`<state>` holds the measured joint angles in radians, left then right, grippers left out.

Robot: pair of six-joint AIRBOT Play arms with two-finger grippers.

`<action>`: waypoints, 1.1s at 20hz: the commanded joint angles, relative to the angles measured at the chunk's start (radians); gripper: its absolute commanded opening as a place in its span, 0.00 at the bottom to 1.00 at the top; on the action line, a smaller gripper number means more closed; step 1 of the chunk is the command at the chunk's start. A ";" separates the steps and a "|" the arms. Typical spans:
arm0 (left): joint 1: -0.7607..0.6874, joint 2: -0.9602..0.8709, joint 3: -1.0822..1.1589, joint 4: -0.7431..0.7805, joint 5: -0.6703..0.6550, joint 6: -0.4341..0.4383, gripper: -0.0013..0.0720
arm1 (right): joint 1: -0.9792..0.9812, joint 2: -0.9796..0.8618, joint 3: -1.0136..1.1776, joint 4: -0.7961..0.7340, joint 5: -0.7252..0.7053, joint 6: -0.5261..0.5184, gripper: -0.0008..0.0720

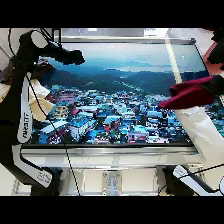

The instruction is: Fold the shirts.

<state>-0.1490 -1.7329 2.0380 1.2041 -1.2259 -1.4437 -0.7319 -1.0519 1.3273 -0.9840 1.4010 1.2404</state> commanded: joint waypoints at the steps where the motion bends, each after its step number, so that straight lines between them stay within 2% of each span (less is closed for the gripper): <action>1: -0.001 0.000 0.000 -0.002 0.000 0.000 0.62 | -0.265 0.075 -0.006 -0.160 0.166 -0.010 0.04; 6: -0.001 0.000 0.000 -0.008 -0.026 0.000 0.62 | -0.357 0.074 -0.236 -0.579 0.118 0.046 0.05; 9: -0.001 0.000 0.000 -0.009 -0.038 -0.001 0.62 | -0.389 0.074 -0.385 -0.669 -0.010 0.060 0.05; 12: -0.001 0.000 0.000 -0.030 -0.039 -0.001 0.62 | -0.399 0.074 -0.463 -0.674 -0.169 0.151 0.08; 13: -0.001 0.000 0.000 -0.034 -0.039 -0.001 0.62 | -0.399 0.074 -0.470 -0.657 -0.189 0.156 0.30; 14: -0.001 0.000 0.000 -0.034 -0.039 -0.001 0.62 | -0.399 0.076 -0.467 -0.635 -0.197 0.156 0.60; 15: -0.001 0.000 0.000 -0.034 -0.039 -0.001 0.62 | -0.399 0.076 -0.452 -0.601 -0.195 0.156 0.67; 17: -0.001 0.000 0.000 -0.035 -0.040 -0.007 0.62 | -0.398 0.098 -0.397 -0.442 -0.214 0.143 0.67; 18: -0.001 0.000 0.000 -0.035 -0.040 -0.009 0.62 | -0.394 0.119 -0.365 -0.305 -0.240 0.114 0.67; 20: -0.001 0.000 0.000 -0.035 -0.028 -0.018 0.62 | -0.372 0.170 -0.327 0.175 -0.290 -0.021 0.67; 21: -0.001 0.000 0.000 -0.037 -0.010 -0.024 0.62 | -0.329 0.183 -0.331 0.443 -0.293 -0.158 0.66; 22: -0.001 0.000 -0.002 -0.041 0.009 -0.037 0.62 | -0.260 0.184 -0.332 0.619 -0.283 -0.285 0.66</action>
<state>-0.1497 -1.7329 2.0380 1.1687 -1.2503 -1.4601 -1.0775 -0.9020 0.9741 -0.9985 1.1530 1.2301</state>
